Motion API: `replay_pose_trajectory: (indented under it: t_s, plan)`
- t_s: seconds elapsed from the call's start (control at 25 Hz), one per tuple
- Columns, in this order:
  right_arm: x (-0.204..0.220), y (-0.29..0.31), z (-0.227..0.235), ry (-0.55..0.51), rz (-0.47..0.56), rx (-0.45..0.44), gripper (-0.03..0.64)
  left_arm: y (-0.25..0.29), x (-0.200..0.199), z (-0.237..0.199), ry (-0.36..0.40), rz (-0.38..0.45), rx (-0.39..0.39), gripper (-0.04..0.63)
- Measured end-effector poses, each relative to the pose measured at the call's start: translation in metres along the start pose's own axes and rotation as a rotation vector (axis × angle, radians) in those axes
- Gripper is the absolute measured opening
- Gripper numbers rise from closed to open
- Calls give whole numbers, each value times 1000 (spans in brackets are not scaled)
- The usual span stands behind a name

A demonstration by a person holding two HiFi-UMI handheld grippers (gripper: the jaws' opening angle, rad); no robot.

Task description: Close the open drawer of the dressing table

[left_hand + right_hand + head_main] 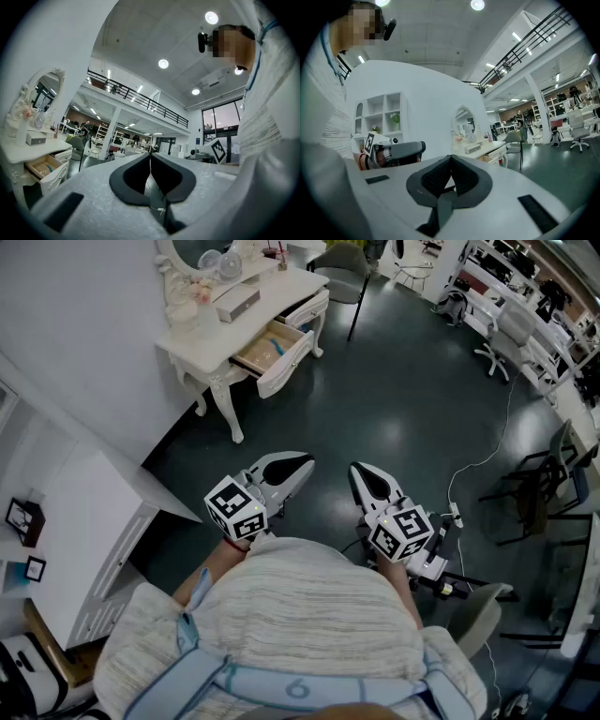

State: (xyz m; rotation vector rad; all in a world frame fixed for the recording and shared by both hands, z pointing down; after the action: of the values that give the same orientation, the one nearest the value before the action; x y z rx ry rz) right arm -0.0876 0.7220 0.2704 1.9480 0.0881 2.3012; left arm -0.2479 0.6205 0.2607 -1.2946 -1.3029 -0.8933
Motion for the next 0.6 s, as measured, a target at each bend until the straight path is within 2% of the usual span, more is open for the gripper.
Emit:
replay_pose_trajectory:
  t_s: [0.6]
  plan:
    - [1, -13, 10, 10, 12, -2, 9, 10, 7, 11, 1, 0, -8, 17]
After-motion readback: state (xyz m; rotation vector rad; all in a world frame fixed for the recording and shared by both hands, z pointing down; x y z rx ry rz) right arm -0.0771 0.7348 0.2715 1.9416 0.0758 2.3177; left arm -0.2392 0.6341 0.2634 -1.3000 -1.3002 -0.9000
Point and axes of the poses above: the fingertips, and each gripper's own axes: y forward along the fingers, z to its right, x out of its underside, the point moved 7 cm from there along -y, backward along the fingers, and after that the axes turned 10 degrees about x, right-handed, at the moved point
